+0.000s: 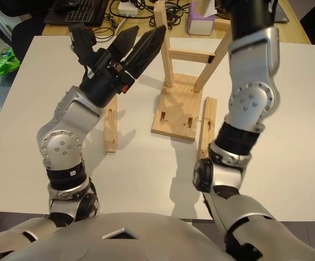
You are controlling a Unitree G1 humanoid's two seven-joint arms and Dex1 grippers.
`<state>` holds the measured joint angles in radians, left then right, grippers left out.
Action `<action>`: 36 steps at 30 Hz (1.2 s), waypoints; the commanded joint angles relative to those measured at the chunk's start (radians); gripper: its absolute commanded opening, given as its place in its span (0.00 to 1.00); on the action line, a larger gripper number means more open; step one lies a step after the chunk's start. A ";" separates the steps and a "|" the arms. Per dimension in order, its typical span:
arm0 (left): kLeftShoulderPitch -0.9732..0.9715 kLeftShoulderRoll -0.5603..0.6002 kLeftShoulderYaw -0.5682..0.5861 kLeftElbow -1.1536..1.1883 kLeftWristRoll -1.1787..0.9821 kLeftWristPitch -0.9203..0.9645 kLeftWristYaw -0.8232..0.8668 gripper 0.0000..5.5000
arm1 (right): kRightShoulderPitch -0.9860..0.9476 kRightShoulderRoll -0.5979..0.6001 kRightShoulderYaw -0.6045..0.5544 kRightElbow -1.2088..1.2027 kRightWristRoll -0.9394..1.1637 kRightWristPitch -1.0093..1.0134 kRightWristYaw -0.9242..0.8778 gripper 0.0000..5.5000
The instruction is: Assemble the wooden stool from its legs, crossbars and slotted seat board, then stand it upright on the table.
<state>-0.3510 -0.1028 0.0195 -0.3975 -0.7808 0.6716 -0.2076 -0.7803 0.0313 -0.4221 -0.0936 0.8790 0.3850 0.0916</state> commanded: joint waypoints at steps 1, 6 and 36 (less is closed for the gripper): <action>-0.044 -0.058 -0.015 0.047 0.043 -0.089 0.031 0.98 | -0.104 0.099 -0.023 0.055 0.105 -0.064 -0.082 0.24; -0.139 0.024 -0.128 0.110 0.339 -0.328 -0.005 0.98 | -0.075 0.129 0.033 0.021 0.168 -0.024 -0.114 0.24; -0.178 0.053 -0.184 0.206 0.490 -0.523 -0.158 0.68 | 0.046 0.138 0.186 -0.047 0.291 -0.025 -0.174 0.24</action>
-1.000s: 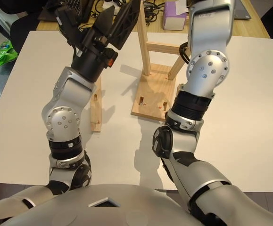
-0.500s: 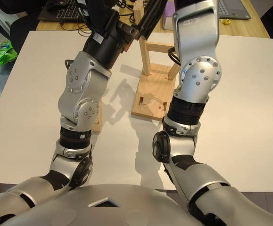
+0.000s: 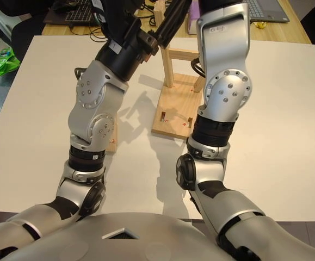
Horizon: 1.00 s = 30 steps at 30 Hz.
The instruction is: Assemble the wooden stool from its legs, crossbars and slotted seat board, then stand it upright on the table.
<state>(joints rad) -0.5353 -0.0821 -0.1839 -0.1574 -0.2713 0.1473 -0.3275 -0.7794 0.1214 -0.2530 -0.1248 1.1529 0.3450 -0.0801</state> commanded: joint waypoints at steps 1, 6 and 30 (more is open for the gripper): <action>0.012 0.045 0.014 -0.045 -0.033 0.009 -0.064 0.68 | 0.043 0.044 0.015 -0.015 0.017 0.013 -0.002 0.24; 0.013 0.081 0.022 -0.040 -0.032 0.007 -0.091 0.68 | 0.038 0.037 0.014 -0.012 0.019 0.006 0.001 0.24; -0.025 0.010 0.090 0.032 -0.040 -0.031 0.011 0.28 | 0.065 0.047 0.045 -0.035 0.031 0.016 0.010 0.24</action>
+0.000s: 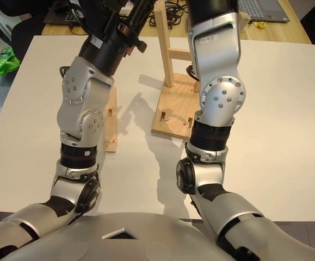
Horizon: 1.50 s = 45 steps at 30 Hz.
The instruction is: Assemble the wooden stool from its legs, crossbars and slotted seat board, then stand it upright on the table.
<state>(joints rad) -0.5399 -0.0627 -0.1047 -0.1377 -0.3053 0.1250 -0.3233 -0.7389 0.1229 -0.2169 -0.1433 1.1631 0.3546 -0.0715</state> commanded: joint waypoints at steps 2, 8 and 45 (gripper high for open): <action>-0.023 -0.014 0.014 0.008 -0.013 -0.020 -0.001 0.22 | 0.028 0.047 0.011 -0.017 0.021 0.007 0.002 0.24; -0.029 -0.019 0.025 -0.009 -0.021 -0.060 -0.018 0.13 | 0.040 0.046 0.023 -0.022 0.019 0.011 -0.001 0.24; -0.258 0.847 -0.013 0.039 -0.085 0.748 -0.669 0.07 | 0.493 -0.519 0.437 -0.151 -1.193 -0.258 0.347 0.98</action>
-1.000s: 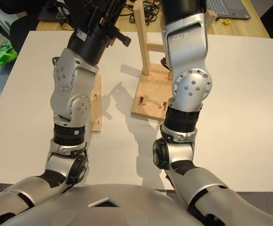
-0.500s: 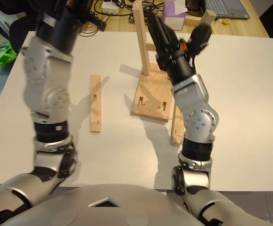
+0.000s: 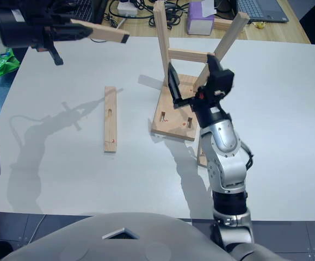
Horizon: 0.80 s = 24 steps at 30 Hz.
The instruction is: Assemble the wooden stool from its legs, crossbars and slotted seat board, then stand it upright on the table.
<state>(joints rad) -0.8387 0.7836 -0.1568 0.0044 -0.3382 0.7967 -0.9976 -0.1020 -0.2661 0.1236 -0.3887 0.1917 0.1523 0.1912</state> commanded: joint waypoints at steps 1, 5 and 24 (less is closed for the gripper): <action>0.054 -0.003 0.048 -0.136 -0.067 0.096 0.013 0.07 | -0.192 -0.155 0.125 0.138 -0.280 -0.064 0.108 0.98; 0.093 -0.012 0.061 -0.226 -0.101 0.140 0.039 0.07 | -0.378 -0.147 0.173 0.271 -0.432 -0.063 0.107 0.98; 0.096 -0.242 0.196 -0.410 -0.308 0.338 0.306 0.07 | -0.365 0.052 0.212 0.425 -0.479 -0.086 0.061 0.98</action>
<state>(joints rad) -0.7375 0.5657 0.0225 -0.3827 -0.6248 1.1109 -0.7224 -0.4621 -0.2317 0.3332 0.0202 -0.2936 0.0779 0.2484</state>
